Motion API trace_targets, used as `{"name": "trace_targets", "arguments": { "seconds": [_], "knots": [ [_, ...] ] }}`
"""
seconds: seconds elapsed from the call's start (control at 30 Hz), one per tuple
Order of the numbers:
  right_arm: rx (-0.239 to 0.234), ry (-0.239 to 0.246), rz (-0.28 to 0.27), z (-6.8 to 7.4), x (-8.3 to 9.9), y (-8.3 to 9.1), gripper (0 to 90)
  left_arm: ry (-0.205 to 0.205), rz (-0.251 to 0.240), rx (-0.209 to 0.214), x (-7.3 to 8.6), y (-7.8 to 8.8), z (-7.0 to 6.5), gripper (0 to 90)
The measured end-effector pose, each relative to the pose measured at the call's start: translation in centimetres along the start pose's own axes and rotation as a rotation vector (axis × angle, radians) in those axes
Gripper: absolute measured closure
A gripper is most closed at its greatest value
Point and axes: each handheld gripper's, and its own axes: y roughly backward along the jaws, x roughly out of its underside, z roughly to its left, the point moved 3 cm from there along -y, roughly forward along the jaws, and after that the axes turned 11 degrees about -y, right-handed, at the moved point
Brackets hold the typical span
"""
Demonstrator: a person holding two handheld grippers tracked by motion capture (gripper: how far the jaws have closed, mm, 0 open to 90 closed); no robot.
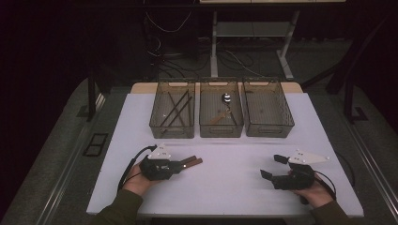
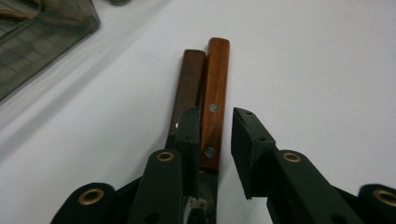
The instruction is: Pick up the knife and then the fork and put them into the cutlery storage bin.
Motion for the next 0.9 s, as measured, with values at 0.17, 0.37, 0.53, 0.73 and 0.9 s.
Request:
{"name": "trace_targets", "arguments": {
  "seconds": [0.17, 0.37, 0.53, 0.73, 0.9],
  "knots": [
    [-0.001, 0.001, -0.001, 0.0, 0.0, 0.0, 17.3, 0.002, 0.016, 0.009, 0.1, -0.2, -0.1, 71.9],
    [0.001, 0.000, -0.003, -0.1, 0.0, 0.1, 17.3, 0.016, 0.041, 0.021, 0.1, -0.4, -0.3, 70.5],
    [-0.002, 0.004, -0.005, -0.1, 0.0, 0.0, 17.3, -0.007, 0.068, 0.013, 0.0, -0.5, -0.6, 69.4],
    [-0.023, 0.016, -0.018, 0.1, -0.1, 0.0, 17.3, -0.036, 0.096, 0.000, -0.4, -0.6, -0.9, 72.5],
    [-0.037, 0.015, -0.026, 0.3, -0.2, 0.0, 17.3, -0.045, 0.107, 0.003, -0.5, -0.6, -1.0, 76.8]
  ]
}}
